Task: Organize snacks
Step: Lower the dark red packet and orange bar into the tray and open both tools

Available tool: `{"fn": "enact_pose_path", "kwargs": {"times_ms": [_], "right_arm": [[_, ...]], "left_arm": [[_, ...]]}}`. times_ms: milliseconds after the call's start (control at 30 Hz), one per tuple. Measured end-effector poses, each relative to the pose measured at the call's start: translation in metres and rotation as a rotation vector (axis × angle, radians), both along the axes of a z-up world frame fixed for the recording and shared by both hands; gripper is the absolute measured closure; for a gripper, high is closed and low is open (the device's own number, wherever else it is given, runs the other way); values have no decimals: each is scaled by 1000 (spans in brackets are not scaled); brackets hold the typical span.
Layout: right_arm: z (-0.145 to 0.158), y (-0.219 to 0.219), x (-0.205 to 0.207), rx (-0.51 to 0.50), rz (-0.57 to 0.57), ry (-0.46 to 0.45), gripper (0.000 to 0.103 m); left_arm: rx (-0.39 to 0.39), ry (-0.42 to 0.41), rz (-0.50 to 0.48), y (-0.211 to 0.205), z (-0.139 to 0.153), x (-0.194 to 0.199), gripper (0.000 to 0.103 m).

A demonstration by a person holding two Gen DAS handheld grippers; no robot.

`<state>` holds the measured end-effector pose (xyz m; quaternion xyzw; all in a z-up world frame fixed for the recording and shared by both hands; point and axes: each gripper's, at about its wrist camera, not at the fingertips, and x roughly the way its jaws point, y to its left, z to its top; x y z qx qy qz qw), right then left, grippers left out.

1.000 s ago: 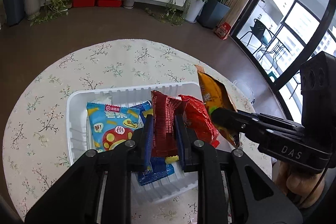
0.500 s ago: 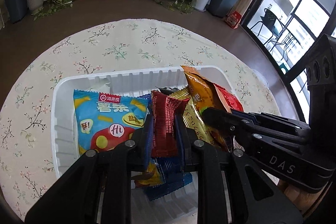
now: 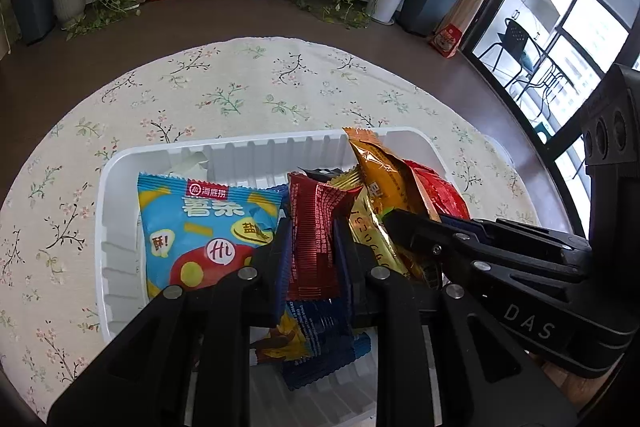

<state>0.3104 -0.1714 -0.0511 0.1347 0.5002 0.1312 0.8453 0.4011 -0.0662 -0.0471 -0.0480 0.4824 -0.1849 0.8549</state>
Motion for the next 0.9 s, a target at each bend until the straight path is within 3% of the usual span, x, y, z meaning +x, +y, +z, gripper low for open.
{"fn": "enact_pose_path", "kwargs": {"times_ms": [633, 900], "right_arm": [[-13, 3, 2, -7, -1, 22, 85], [-4, 4, -1, -38, -11, 13, 79]], "left_arm": [[-4, 3, 15, 5, -3, -4, 83], [-36, 0, 43, 14, 3, -7, 82]]}}
